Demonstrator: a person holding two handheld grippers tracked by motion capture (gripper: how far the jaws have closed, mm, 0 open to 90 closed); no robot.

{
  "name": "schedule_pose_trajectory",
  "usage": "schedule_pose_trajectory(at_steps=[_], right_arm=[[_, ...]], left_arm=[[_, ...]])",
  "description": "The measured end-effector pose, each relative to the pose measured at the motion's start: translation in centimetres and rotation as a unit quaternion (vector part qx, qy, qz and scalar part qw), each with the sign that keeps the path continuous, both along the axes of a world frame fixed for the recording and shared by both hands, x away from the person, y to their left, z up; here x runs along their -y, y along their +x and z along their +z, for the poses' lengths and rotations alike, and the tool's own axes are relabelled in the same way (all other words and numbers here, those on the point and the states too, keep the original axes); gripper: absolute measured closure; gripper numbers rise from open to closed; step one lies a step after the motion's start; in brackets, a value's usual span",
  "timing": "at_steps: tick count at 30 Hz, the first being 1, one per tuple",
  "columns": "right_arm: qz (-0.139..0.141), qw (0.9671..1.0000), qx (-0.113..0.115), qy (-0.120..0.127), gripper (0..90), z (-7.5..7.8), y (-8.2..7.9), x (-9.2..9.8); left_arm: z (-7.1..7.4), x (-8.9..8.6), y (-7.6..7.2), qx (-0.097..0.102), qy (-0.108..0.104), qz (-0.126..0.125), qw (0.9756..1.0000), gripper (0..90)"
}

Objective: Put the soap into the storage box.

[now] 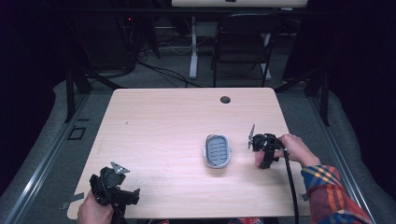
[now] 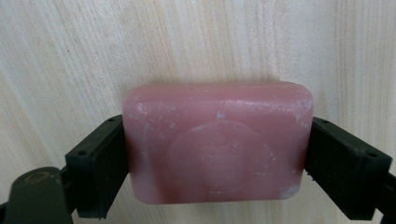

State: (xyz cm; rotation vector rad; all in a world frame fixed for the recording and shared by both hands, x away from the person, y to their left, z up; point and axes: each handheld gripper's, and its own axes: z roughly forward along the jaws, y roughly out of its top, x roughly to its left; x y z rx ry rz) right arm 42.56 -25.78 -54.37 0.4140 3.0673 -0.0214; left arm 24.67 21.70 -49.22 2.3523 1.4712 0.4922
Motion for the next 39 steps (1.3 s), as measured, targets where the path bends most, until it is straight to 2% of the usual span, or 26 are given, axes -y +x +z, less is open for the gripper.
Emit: schedule_pose_trajectory(at_steps=[5, 7, 8, 17, 23, 31, 39], right_arm=[[-0.011, 0.9999, 0.002, -0.003, 12.9, 0.3, 0.1, 0.1], [-0.012, 0.9999, 0.003, 0.000, 12.8, 0.6, 0.1, 0.1], [-0.017, 0.9998, 0.006, 0.010, 12.9, 0.9, 0.0, 0.1], [-0.005, 0.9999, 0.005, 0.008, 12.9, 1.9, -0.2, -0.6], [-0.005, 0.9999, 0.008, 0.011, 12.9, 2.2, -0.4, -1.0], [-0.001, 0.9999, -0.001, 0.014, 12.9, 2.6, -0.6, -1.6], [0.001, 0.9999, 0.003, 0.015, 12.9, 3.3, -0.6, -2.3]], left_arm=[[0.0, 0.0, 0.0, 0.000, 0.000, -0.001, 1.0000, 0.0], [0.0, 0.0, 0.0, 0.000, 0.000, -0.001, 1.0000, 0.0], [0.0, 0.0, 0.0, -0.001, 0.000, -0.001, 1.0000, 0.0], [0.0, 0.0, 0.0, -0.002, 0.000, -0.002, 1.0000, 0.0], [0.0, 0.0, -0.1, -0.004, 0.001, -0.003, 1.0000, 0.0], [0.0, 0.0, -0.1, -0.004, 0.002, -0.002, 1.0000, 0.0], [0.0, 0.0, -0.1, -0.004, 0.000, -0.001, 1.0000, 0.0]])
